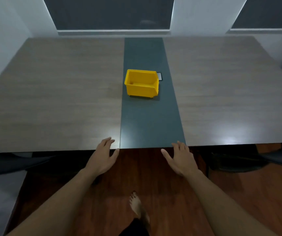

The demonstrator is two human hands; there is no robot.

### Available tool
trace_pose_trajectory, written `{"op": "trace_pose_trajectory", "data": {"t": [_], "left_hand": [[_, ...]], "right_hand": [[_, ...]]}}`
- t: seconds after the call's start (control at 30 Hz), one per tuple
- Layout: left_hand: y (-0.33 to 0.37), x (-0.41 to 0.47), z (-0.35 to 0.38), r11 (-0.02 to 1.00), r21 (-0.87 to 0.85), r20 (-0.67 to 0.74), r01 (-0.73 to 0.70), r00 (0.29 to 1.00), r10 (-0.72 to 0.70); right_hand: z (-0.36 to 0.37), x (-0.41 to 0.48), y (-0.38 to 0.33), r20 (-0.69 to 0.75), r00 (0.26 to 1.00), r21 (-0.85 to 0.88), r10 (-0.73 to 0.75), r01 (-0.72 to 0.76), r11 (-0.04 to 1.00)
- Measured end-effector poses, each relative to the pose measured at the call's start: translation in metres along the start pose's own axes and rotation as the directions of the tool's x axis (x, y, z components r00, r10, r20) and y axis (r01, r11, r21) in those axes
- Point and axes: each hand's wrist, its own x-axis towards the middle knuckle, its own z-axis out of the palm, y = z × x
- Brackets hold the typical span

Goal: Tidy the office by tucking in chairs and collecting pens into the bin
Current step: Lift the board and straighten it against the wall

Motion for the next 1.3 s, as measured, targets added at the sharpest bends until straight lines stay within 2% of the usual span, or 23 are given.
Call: {"op": "trace_pose_trajectory", "data": {"t": [0.17,0.43,0.53,0.67,0.87,1.3], "left_hand": [[0.011,0.066,0.054,0.999,-0.051,0.09,0.01,0.996,-0.006],[0.013,0.158,0.12,0.997,0.061,0.153,-0.044,0.988,0.035],[0.009,0.18,0.135,0.993,0.116,0.119,-0.032,0.993,0.018],[0.004,0.197,0.156,0.964,0.254,0.066,-0.085,0.995,0.071],[0.01,0.199,0.18,0.943,0.333,-0.093,-0.005,0.995,0.038],[0.007,0.201,0.189,0.952,0.307,-0.226,-0.011,0.97,0.084]], "right_hand": [[0.013,0.071,0.017,0.061,0.998,-0.017,0.006,-0.005,1.0],[0.054,0.161,0.038,0.103,0.992,-0.015,-0.075,0.077,0.997],[0.068,0.187,0.04,0.041,0.994,-0.004,-0.1,0.101,0.995],[0.086,0.216,0.041,-0.068,0.989,-0.069,-0.128,0.123,0.99],[0.109,0.227,0.037,-0.234,0.966,-0.134,-0.111,0.081,0.988],[0.117,0.231,0.042,-0.285,0.952,-0.161,-0.113,0.068,0.985]]}}
